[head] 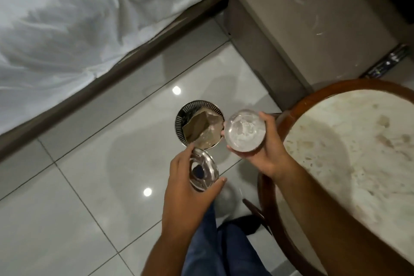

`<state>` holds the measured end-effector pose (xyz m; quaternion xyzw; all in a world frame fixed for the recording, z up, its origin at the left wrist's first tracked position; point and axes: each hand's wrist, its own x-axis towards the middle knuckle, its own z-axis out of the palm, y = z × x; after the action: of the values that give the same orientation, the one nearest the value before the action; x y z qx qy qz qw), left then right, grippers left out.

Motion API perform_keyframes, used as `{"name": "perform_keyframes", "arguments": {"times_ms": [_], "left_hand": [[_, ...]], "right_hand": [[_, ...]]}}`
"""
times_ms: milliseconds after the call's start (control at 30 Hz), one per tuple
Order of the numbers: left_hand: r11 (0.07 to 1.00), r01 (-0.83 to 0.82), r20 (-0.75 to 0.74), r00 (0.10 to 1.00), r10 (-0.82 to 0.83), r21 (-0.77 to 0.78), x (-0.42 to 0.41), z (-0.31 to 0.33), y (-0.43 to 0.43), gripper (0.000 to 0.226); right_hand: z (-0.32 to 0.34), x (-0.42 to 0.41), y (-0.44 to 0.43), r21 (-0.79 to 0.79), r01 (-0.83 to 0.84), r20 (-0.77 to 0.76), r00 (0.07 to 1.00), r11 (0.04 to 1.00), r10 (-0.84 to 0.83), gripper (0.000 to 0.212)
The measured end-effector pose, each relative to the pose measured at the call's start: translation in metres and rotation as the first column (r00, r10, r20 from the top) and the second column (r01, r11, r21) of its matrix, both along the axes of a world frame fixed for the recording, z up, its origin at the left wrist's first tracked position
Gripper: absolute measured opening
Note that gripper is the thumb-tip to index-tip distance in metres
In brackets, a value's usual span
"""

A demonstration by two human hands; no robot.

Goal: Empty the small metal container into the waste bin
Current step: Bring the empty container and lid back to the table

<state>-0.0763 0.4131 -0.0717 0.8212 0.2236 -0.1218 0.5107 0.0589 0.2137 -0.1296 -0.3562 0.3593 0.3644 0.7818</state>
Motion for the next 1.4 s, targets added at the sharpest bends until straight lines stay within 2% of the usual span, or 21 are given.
{"name": "perform_keyframes", "arguments": {"times_ms": [100,167,233,333,400,433,533,633,700,767,833,900,1000,1100,1200,1300,1400], "left_hand": [[0.991,0.135,0.083,0.988,-0.133,-0.024,0.032,0.023,-0.03,0.1],[0.963,0.267,0.108,0.959,-0.263,-0.028,0.05,0.036,-0.051,0.1],[0.918,0.397,0.126,0.911,-0.392,-0.016,0.062,0.045,-0.079,0.1],[0.828,0.56,0.125,0.822,-0.555,-0.006,0.069,0.047,-0.127,0.105],[0.765,0.644,0.102,0.762,-0.64,-0.006,0.066,0.047,-0.138,0.109],[0.688,0.725,0.109,0.683,-0.723,0.022,0.061,0.048,-0.176,0.11],[0.642,0.766,0.091,0.637,-0.765,0.031,0.051,0.039,-0.192,0.112],[0.533,0.845,0.048,0.532,-0.845,0.03,0.028,0.034,-0.243,0.112],[0.444,0.895,0.017,0.443,-0.896,0.04,0.016,0.032,-0.273,0.112],[0.356,0.93,-0.016,0.359,-0.933,0.087,0.013,0.028,-0.294,0.113],[0.277,0.949,-0.048,0.287,-0.957,0.152,0.012,0.023,-0.319,0.113],[0.248,0.929,-0.068,0.276,-0.959,0.275,0.02,0.016,-0.34,0.111],[0.21,0.883,-0.152,0.296,-0.943,0.421,0.038,0.003,-0.377,0.112],[0.083,0.85,-0.213,0.223,-0.951,0.52,0.054,-0.01,-0.402,0.112],[0.014,0.806,-0.212,0.172,-0.962,0.592,0.054,-0.02,-0.415,0.113],[-0.049,0.767,-0.228,0.129,-0.965,0.64,0.054,-0.026,-0.421,0.115],[-0.055,0.75,-0.213,0.116,-0.97,0.659,0.042,-0.028,-0.416,0.116]], "right_hand": [[0.02,-0.023,-0.045,0.036,0.082,0.023,0.996,0.996,-0.083,0.075],[0.032,-0.036,-0.067,0.042,0.113,0.053,0.992,0.993,-0.115,0.071],[0.04,-0.049,-0.087,-0.031,0.135,0.075,0.988,0.99,-0.132,0.066],[0.054,-0.074,-0.115,-0.139,0.123,0.094,0.989,0.983,-0.11,0.07],[0.057,-0.084,-0.115,-0.171,0.072,0.055,0.996,0.983,-0.064,0.074],[0.064,-0.104,-0.145,-0.168,0.134,0.056,0.99,0.977,-0.126,0.074],[0.073,-0.121,-0.154,-0.17,0.164,0.017,0.986,0.972,-0.163,0.068],[0.078,-0.161,-0.197,-0.185,0.28,-0.021,0.957,0.942,-0.289,0.061],[0.076,-0.191,-0.22,-0.168,0.353,-0.048,0.93,0.92,-0.365,0.064],[0.074,-0.209,-0.233,-0.157,0.399,-0.049,0.91,0.903,-0.411,0.068],[0.072,-0.229,-0.246,-0.212,0.447,-0.051,0.883,0.869,-0.467,0.071],[0.063,-0.248,-0.256,-0.332,0.472,-0.061,0.853,0.817,-0.518,0.068],[0.058,-0.276,-0.269,-0.416,0.513,-0.032,0.817,0.751,-0.575,0.059],[0.055,-0.291,-0.275,-0.514,0.543,-0.006,0.772,0.664,-0.636,0.049],[0.052,-0.298,-0.281,-0.606,0.551,0.033,0.737,0.573,-0.675,0.039],[0.05,-0.298,-0.291,-0.66,0.519,0.058,0.756,0.543,-0.652,0.039],[0.054,-0.296,-0.283,-0.697,0.331,0.024,0.898,0.636,-0.44,0.035]]}}
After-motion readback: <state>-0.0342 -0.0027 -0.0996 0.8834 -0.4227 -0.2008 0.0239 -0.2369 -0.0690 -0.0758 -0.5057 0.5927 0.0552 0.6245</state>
